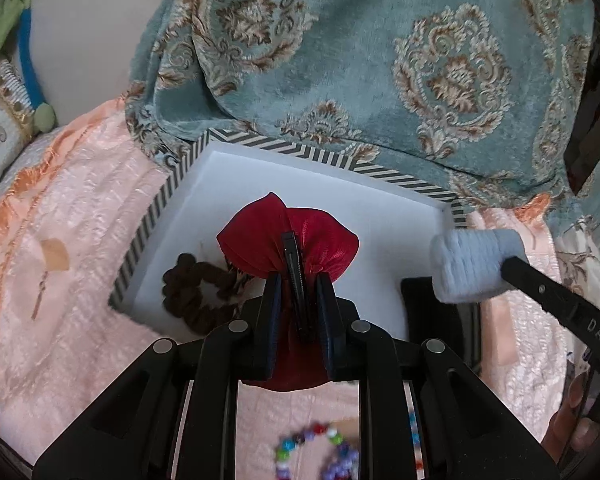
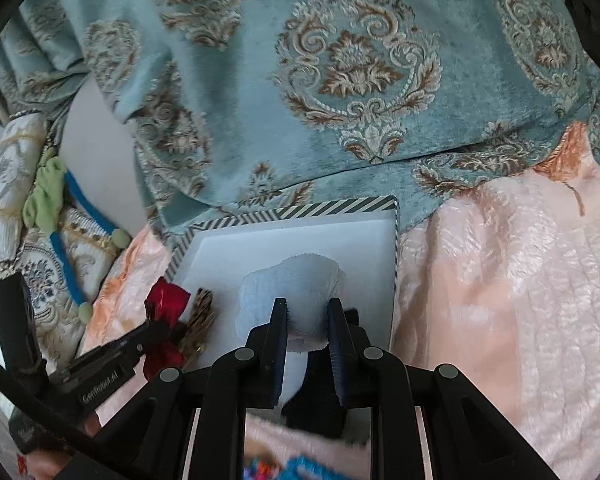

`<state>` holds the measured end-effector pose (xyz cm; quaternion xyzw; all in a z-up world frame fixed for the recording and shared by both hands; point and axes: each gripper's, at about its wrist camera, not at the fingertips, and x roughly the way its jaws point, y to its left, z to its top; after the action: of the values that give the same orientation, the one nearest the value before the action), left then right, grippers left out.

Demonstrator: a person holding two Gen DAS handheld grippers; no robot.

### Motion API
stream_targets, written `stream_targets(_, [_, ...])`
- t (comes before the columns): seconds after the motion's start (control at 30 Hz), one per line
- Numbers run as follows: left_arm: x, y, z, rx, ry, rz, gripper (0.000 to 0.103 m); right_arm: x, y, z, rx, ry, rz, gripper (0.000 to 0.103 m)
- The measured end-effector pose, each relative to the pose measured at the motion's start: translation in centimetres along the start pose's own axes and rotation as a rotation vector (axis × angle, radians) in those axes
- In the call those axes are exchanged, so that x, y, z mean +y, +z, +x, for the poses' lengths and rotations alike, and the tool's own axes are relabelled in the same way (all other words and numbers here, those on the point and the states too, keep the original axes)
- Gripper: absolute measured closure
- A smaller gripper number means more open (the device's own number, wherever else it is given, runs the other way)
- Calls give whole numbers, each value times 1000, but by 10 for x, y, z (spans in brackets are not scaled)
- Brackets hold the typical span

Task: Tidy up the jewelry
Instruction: 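Carry the red bow clip and blue scrunchie into the tray and release both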

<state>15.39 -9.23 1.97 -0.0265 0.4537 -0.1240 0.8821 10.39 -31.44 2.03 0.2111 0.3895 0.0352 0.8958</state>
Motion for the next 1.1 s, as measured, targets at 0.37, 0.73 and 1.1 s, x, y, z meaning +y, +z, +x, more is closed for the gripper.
stream_targets(0.37, [13, 14, 62, 47, 75, -24, 87, -26, 10, 72, 74, -143, -23, 85])
stream_targets(0.73, [14, 7, 75, 56, 84, -27, 53, -17, 2, 47, 47, -137, -82, 61])
stream_targets(1.1, [10, 6, 23, -10, 90, -13, 48, -3, -33, 6, 63, -99, -73, 59])
